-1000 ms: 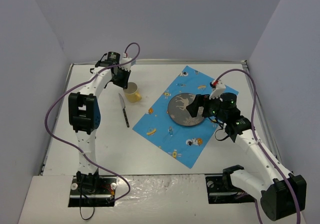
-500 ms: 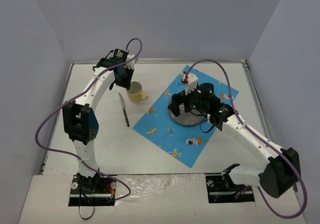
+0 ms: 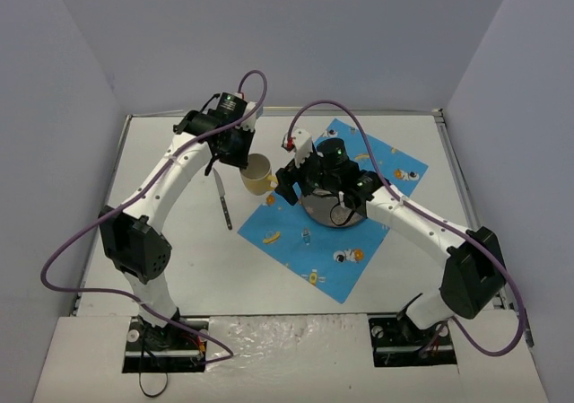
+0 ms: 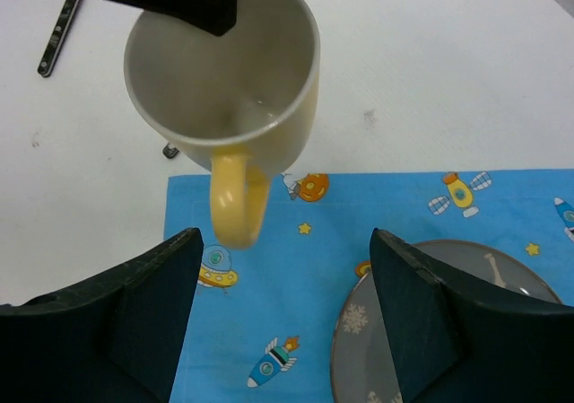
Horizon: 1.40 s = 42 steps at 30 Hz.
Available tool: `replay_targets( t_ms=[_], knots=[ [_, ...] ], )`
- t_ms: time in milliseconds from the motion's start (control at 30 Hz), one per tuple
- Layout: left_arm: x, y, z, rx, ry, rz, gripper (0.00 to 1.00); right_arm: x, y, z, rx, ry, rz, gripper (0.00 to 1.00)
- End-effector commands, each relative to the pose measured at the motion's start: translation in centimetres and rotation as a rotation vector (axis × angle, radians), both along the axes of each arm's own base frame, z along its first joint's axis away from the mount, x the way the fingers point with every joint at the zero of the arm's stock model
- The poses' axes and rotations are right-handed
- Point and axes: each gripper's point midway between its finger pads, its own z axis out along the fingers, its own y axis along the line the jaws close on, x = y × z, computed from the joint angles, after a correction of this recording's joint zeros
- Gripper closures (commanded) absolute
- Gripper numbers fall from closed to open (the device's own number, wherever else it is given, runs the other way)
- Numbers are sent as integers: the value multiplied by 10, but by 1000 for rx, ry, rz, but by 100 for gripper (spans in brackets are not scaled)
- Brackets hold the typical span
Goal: Set the dinner table for one person
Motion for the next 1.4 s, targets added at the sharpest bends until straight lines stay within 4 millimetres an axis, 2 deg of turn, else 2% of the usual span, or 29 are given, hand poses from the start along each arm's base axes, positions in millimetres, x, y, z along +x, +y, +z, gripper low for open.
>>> replay_targets(
  t_ms=[0, 133, 267, 433, 600, 700, 833, 1033, 1133, 1267, 1367],
  knots=[
    [-3, -3, 44, -56, -119, 48, 100, 7, 26, 37, 72, -96, 60, 38],
    [-3, -8, 48, -51, -135, 39, 100, 3, 34, 32, 66, -79, 88, 52],
    [-4, -10, 50, -48, -143, 36, 100, -1, 41, 27, 54, -70, 107, 54],
    [-5, -11, 51, -49, -148, 34, 100, -2, 46, 22, 38, -63, 112, 61],
    [-5, -11, 53, -52, -156, 34, 100, -1, 48, 18, 14, -69, 104, 78],
    [-5, -11, 54, -52, -160, 30, 100, 1, 47, 16, 5, -74, 92, 92],
    [-7, -8, 54, -49, -171, 39, 100, 4, 42, 16, -6, -84, 67, 100],
    [-11, 1, 62, -53, -207, 78, 57, 6, 27, 16, -42, -128, 38, 100],
    [-14, 10, 74, -70, -243, 116, 45, 11, 14, 18, -56, -150, 16, 100],
    [-15, 37, 99, -111, -318, 206, 35, 22, -9, 27, -33, -180, -10, 100],
    [-15, 67, 96, -124, -352, 288, 27, 41, -30, 36, -9, -216, -52, 100]
  ],
)
